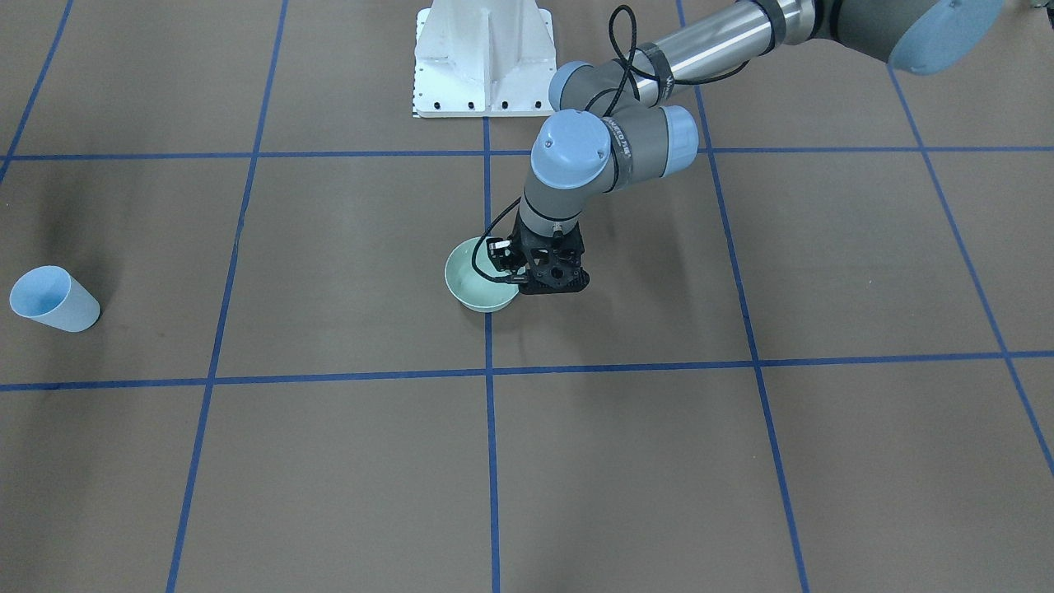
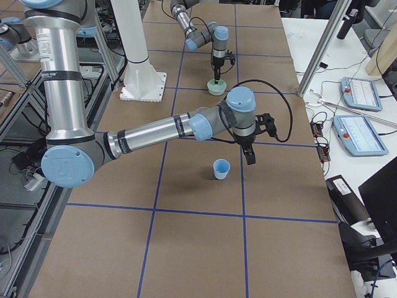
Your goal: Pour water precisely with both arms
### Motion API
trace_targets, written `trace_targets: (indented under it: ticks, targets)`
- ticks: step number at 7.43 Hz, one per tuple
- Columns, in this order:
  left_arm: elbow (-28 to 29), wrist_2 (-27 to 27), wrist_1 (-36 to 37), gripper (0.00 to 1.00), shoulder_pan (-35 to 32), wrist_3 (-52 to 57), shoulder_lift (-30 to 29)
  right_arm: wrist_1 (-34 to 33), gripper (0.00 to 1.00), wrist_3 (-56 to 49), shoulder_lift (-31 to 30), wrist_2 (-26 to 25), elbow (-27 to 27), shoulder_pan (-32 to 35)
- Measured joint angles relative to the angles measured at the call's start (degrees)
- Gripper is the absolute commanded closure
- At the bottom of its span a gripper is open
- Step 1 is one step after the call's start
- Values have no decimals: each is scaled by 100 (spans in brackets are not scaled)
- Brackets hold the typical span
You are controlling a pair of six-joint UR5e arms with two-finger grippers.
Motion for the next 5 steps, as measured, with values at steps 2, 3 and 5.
trace_targets:
  ticks: [2,3,5]
  targets:
    - [-64,-47,0,100,-43,30,8,-31,1,-3,19,1,8,2]
    - [-185,-179,-3,100,-186,102,68,-38,1,2,21,-5,9,3]
    - [-792,-678,-7,100,-722,633,719,-42,1,10,23,-15,2,2]
